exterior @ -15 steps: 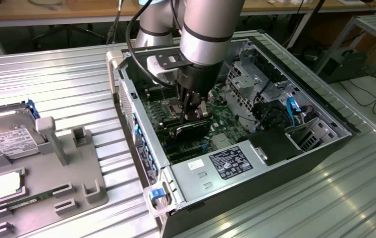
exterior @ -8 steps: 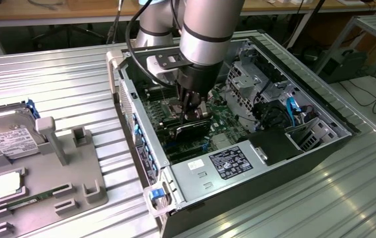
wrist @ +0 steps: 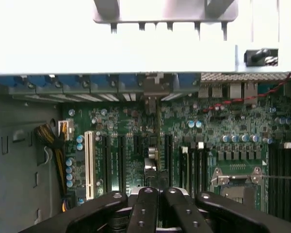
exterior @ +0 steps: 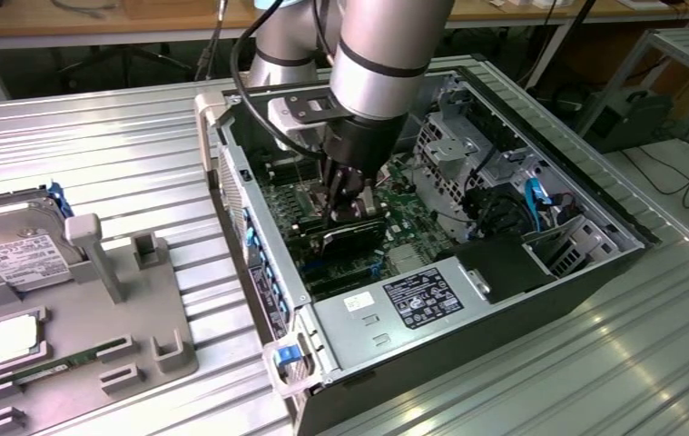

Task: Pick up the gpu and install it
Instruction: 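Press down on the gpu until it lock into place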

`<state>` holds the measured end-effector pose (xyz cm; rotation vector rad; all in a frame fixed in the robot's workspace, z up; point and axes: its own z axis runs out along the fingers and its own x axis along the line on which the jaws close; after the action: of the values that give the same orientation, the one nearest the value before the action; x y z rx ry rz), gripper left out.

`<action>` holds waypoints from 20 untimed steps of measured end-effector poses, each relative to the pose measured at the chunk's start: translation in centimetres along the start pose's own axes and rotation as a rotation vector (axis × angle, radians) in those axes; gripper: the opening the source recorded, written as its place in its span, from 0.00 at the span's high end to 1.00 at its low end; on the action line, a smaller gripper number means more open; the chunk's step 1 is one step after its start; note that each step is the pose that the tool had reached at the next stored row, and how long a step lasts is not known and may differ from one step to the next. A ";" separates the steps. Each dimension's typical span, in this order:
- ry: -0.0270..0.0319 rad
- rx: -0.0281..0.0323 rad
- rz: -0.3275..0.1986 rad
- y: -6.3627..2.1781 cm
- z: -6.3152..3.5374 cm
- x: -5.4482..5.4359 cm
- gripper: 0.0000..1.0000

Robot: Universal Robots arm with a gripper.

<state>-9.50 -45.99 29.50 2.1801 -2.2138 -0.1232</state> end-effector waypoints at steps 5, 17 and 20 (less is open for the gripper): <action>0.0012 -0.0916 0.003 -0.14 -0.01 0.0 0.89; 0.0127 -0.2590 0.010 0.01 0.21 0.0 0.89; 0.0125 -0.2589 0.010 0.82 0.38 -0.1 0.89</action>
<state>-10.34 -45.89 29.19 2.0259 -2.0683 -0.3723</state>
